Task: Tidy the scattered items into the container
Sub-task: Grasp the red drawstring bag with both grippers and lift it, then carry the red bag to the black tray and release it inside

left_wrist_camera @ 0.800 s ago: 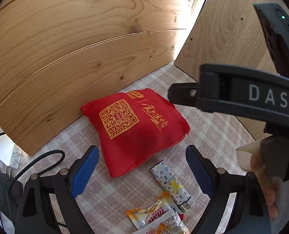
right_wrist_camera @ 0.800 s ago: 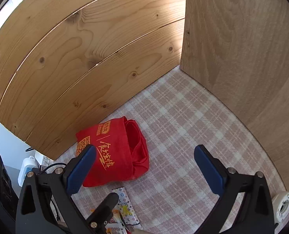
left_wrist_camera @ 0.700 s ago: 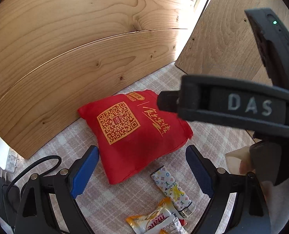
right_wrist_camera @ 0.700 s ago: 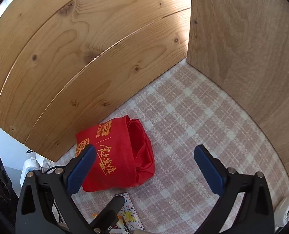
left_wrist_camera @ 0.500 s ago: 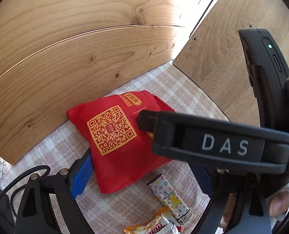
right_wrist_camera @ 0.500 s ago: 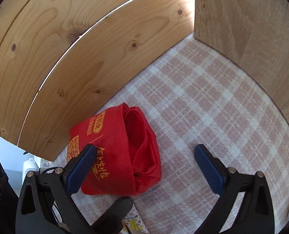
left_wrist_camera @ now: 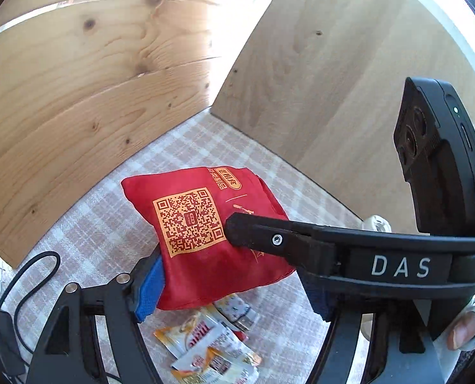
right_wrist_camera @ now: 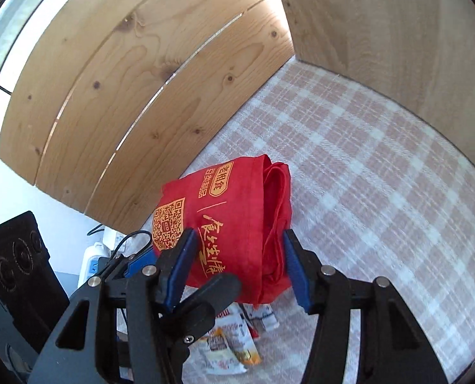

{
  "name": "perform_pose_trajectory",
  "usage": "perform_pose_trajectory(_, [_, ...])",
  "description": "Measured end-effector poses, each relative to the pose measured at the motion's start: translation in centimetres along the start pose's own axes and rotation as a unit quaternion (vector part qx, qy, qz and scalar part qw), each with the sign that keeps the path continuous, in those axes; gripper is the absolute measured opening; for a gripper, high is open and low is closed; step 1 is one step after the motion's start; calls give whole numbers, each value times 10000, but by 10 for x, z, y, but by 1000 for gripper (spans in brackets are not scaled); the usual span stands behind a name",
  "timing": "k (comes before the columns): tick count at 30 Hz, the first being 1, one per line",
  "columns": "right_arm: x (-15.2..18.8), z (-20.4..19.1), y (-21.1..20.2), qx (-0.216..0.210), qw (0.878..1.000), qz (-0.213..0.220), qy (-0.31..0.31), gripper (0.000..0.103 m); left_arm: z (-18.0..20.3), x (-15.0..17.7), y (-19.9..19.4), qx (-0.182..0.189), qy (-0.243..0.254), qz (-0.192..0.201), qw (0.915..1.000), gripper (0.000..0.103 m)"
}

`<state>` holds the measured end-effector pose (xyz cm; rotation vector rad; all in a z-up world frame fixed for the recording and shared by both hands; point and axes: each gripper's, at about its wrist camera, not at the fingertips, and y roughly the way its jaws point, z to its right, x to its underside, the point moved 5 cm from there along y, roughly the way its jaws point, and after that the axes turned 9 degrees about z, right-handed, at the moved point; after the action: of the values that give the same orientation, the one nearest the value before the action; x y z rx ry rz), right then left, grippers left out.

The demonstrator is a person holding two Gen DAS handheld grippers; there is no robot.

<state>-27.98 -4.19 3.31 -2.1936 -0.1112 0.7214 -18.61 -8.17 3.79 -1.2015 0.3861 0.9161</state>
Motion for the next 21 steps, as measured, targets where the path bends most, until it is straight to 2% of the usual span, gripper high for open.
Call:
perform_pose_trajectory(2, [14, -7, -30, -36, 9997, 189, 169, 53, 23, 1, -15, 139, 240, 63, 9996, 71])
perform_pose_trajectory(5, [28, -13, -62, 143, 9980, 521, 313, 53, 60, 4, -36, 485, 557, 42, 9973, 72])
perform_pose_trajectory(9, [69, -6, -141, 519, 9914, 1059, 565, 53, 120, 20, -71, 1030, 1107, -53, 9885, 72])
perform_pose_trajectory(12, [107, 7, -198, 759, 9806, 1536, 955, 53, 173, 41, -98, 1470, 1665, -128, 9749, 72])
perform_pose_trajectory(16, [171, 35, -289, 1003, 9597, 2075, 1609, 53, 244, 85, -126, 2045, 2344, -378, 9496, 72])
perform_pose_trajectory(21, [250, 83, -369, 1463, 9306, 2496, 2243, 53, 331, 155, -153, 2583, 2825, -732, 9209, 72])
